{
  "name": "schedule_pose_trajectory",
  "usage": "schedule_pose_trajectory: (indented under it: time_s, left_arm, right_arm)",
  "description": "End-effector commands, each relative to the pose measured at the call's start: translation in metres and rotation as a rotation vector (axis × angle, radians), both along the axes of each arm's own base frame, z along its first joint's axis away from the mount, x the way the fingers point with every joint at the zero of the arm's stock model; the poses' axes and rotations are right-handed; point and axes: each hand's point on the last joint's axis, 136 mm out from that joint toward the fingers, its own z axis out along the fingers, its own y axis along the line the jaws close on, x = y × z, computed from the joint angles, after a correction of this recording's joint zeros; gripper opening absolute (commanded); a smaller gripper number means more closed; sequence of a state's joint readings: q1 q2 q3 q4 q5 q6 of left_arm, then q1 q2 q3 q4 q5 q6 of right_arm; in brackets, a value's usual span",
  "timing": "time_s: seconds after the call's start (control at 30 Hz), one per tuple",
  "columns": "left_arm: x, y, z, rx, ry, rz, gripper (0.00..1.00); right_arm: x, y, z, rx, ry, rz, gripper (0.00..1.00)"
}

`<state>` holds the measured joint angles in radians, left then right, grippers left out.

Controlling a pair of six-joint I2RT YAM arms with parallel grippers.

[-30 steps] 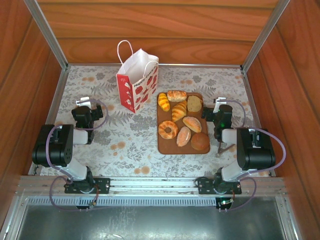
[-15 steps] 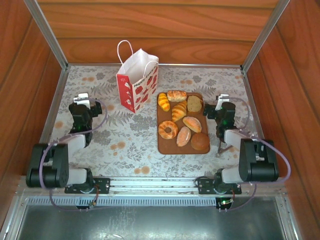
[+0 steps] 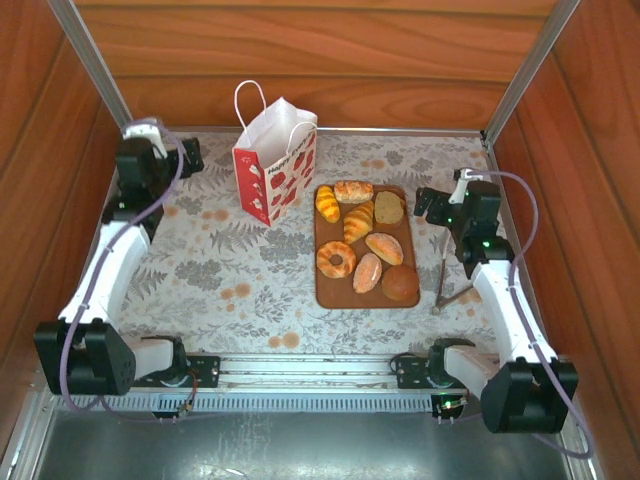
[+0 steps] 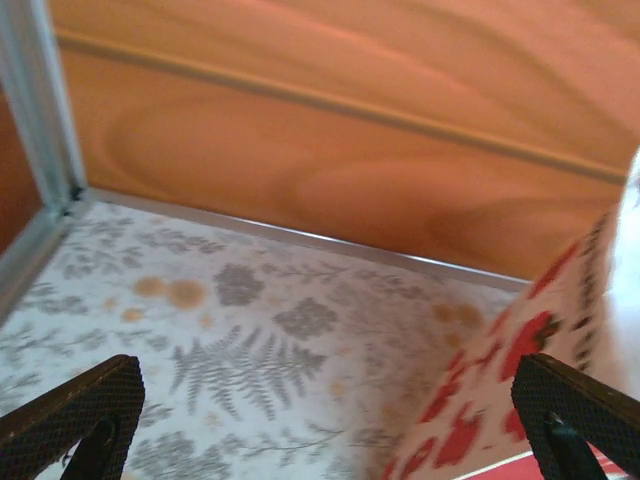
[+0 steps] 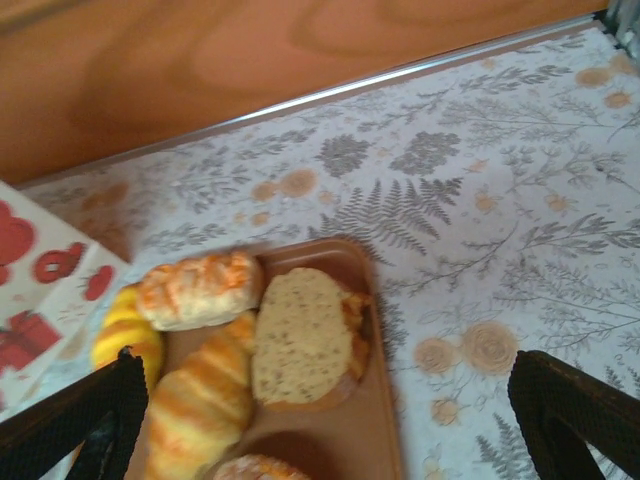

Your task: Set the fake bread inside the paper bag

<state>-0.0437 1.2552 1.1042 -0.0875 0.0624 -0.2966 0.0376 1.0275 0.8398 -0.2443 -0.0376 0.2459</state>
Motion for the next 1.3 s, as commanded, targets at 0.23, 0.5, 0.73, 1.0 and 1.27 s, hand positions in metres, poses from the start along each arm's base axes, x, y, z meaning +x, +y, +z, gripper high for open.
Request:
schedule_pose_trajectory:
  time_s: [0.23, 0.5, 0.73, 1.0, 1.27]
  left_arm:
    - [0.024, -0.093, 0.003, -0.183, 0.276, -0.365, 0.88]
    - [0.052, -0.135, -0.014, -0.220, 0.387, -0.505, 0.75]
    - [0.069, -0.143, -0.028, -0.221, 0.434, -0.530, 0.57]
    - [0.077, -0.146, -0.037, -0.217, 0.464, -0.543, 0.33]
    - [0.077, -0.145, -0.037, -0.210, 0.468, -0.543, 0.09]
  right_arm:
    - [-0.059, 0.014, -0.015, 0.106, 0.222, 0.043, 1.00]
    - [-0.069, 0.008, -0.023, 0.087, 0.235, 0.015, 1.00]
    - [-0.072, 0.005, -0.024, 0.078, 0.237, -0.001, 1.00]
    - [-0.072, 0.002, -0.032, 0.068, 0.256, -0.018, 1.00]
    - [-0.074, 0.000, -0.033, 0.063, 0.258, -0.029, 1.00]
